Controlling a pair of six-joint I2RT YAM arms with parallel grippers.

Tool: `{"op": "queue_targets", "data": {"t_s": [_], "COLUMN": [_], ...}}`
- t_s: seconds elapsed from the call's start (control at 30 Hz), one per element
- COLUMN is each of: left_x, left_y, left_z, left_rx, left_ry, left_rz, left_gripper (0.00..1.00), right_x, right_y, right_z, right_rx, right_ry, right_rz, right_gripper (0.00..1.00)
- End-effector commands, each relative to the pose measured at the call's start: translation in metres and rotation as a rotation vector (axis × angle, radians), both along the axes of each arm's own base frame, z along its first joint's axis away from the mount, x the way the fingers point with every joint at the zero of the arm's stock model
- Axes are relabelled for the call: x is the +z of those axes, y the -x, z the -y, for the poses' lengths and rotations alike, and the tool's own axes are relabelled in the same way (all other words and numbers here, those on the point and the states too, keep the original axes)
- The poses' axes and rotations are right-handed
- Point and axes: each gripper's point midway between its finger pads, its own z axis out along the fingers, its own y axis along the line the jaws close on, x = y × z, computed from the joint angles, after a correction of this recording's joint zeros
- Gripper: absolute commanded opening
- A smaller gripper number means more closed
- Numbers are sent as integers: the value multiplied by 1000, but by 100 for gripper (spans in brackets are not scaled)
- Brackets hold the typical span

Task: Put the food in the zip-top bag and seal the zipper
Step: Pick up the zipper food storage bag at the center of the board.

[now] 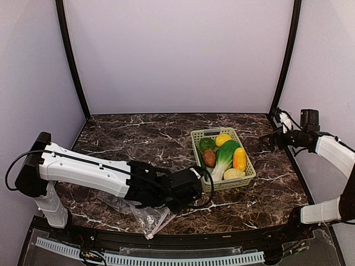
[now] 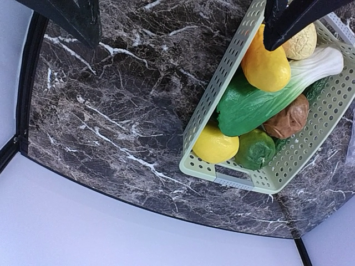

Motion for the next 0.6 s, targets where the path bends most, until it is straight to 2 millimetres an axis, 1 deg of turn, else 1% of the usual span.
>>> {"op": "queue_targets", "data": {"t_s": [0.0, 0.03, 0.23, 0.33, 0.37, 0.43, 0.47, 0.5, 0.53, 0.57], "left_x": [-26, -31, -43, -50, -52, -54, -54, -51, -50, -44], "left_y": [5, 5, 1, 1, 0, 0, 0, -2, -2, -5], "left_z": [-21, -22, -31, -42, -42, -49, -52, -54, -57, -58], "left_rx": [119, 132, 178, 198, 208, 222, 226, 234, 235, 238], "left_ry": [-101, -113, -187, -268, -280, -309, -323, -325, -337, -335], "left_rz": [-62, -67, -48, -42, -38, -33, -30, -20, -13, 6], "left_gripper": [49, 48, 46, 35, 34, 27, 19, 15, 7, 4], "right_x": [5, 5, 5, 5, 5, 5, 5, 4, 5, 5], "right_y": [-3, -3, -1, -1, 0, 0, 1, 2, 3, 5], "right_z": [-3, -4, -6, -6, -6, -7, -8, -9, -11, -13], "right_rx": [20, 21, 34, 36, 39, 42, 48, 55, 67, 83], "right_ry": [15, 15, 18, 20, 21, 20, 18, 16, 13, 10], "right_rz": [17, 16, 17, 18, 18, 19, 19, 17, 19, 19], "right_gripper": [99, 99, 99, 99, 99, 99, 99, 99, 99, 98]}}
